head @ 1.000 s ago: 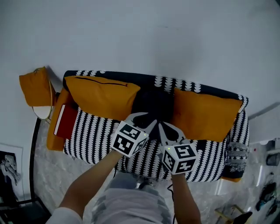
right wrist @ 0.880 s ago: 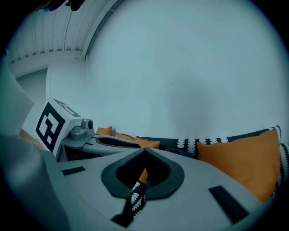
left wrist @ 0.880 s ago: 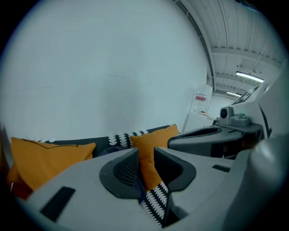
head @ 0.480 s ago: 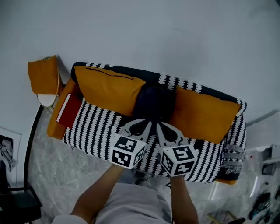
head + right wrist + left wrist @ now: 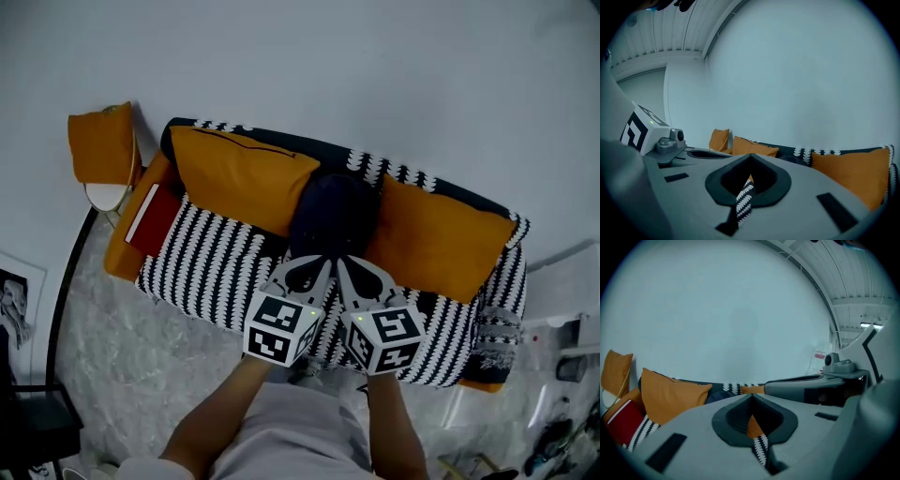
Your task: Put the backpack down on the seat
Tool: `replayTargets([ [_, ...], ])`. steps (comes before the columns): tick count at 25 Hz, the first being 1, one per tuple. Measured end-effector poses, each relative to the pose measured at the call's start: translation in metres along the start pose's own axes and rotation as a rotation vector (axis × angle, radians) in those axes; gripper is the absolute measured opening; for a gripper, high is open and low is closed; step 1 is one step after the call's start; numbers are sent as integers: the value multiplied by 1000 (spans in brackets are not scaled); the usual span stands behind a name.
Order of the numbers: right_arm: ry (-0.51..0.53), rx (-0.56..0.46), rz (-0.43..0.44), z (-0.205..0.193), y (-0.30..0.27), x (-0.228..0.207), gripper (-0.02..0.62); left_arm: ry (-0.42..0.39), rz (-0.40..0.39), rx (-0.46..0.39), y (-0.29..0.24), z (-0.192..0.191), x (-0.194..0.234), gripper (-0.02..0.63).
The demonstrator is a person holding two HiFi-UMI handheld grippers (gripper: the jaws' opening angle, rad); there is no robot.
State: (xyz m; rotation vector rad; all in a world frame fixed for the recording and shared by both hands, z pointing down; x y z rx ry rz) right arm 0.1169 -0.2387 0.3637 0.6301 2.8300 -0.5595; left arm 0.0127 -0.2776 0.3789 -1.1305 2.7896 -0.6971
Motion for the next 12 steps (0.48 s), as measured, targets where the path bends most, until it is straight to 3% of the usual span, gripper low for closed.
replayTargets([
  [12,7,4,-2,-3,5,6,2,7,9,-15,7,1,-4,5],
])
Point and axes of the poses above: the fingertips, and each gripper's own axes: y backward along the fingers, x to its left, z out of its top, the point moved 8 cm from there along y, backward along the fingers, and after that the axes turned 11 degrees about z, right-handed, at the moved point
